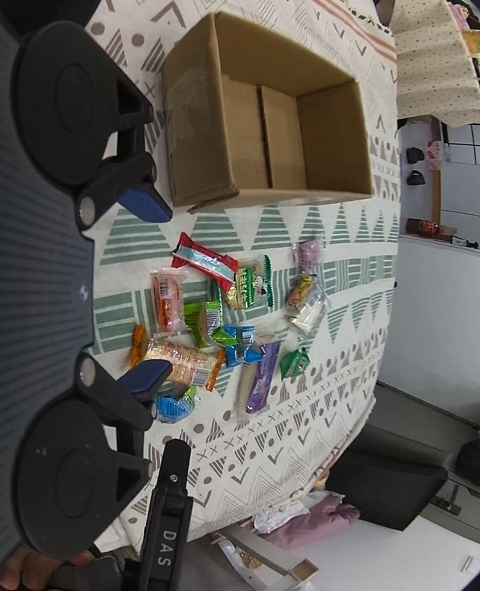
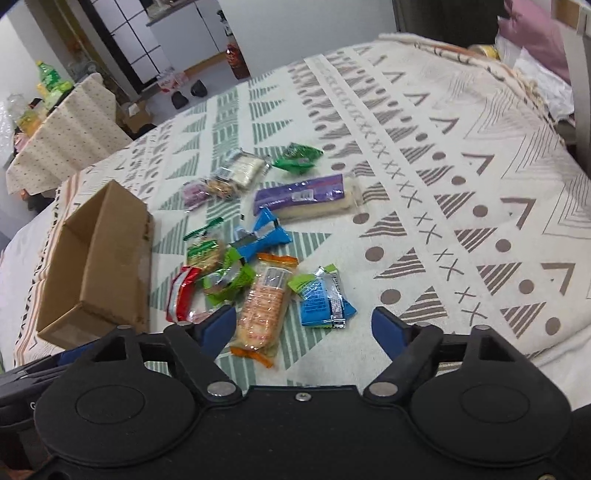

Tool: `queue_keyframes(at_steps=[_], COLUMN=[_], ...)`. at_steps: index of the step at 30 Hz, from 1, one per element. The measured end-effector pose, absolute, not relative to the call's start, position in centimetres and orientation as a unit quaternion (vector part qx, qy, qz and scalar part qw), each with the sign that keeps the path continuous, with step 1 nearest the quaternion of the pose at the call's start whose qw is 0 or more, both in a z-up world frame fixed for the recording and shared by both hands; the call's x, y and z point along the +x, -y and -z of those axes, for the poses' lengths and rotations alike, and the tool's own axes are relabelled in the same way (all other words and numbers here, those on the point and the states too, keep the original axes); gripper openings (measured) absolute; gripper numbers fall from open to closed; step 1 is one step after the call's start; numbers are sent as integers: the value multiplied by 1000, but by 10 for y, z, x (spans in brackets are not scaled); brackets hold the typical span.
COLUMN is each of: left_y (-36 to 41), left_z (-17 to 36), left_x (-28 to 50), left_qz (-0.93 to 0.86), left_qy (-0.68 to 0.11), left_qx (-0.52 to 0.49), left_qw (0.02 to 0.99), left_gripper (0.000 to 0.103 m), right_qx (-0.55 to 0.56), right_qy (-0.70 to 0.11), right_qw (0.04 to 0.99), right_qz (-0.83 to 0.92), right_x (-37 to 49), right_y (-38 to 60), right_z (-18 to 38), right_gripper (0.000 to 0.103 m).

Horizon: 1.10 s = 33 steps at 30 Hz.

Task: Organize snacks
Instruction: 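Grasp the orange sausage pack with the left gripper while the right grasps a blue candy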

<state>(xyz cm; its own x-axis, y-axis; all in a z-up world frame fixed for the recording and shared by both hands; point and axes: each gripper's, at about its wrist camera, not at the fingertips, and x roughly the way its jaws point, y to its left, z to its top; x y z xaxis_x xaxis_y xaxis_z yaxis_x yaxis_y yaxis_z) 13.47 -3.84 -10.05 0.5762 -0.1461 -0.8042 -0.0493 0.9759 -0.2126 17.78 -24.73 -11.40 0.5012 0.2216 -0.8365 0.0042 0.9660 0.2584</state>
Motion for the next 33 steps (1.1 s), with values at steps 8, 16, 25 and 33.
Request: queue_keyframes(at_steps=[8, 16, 25, 33], left_y=[46, 56, 61, 69], left_z=[125, 150, 173, 182], left_x=[163, 187, 205, 209], left_qz=[15, 10, -4, -10], left_qy=[-486, -514, -538, -530], left_qx=[-120, -127, -126, -119], left_qw=[866, 848, 833, 839], left_gripper=[76, 70, 68, 68], right_qx=[139, 152, 153, 162], right_qy=[-516, -530, -547, -569], right_qw=[843, 833, 822, 805], right_qz=[-64, -55, -50, -51], right_x=[197, 214, 229, 234], right_y=[253, 259, 261, 260], right_z=[135, 153, 170, 185], right_gripper=[74, 70, 70, 50])
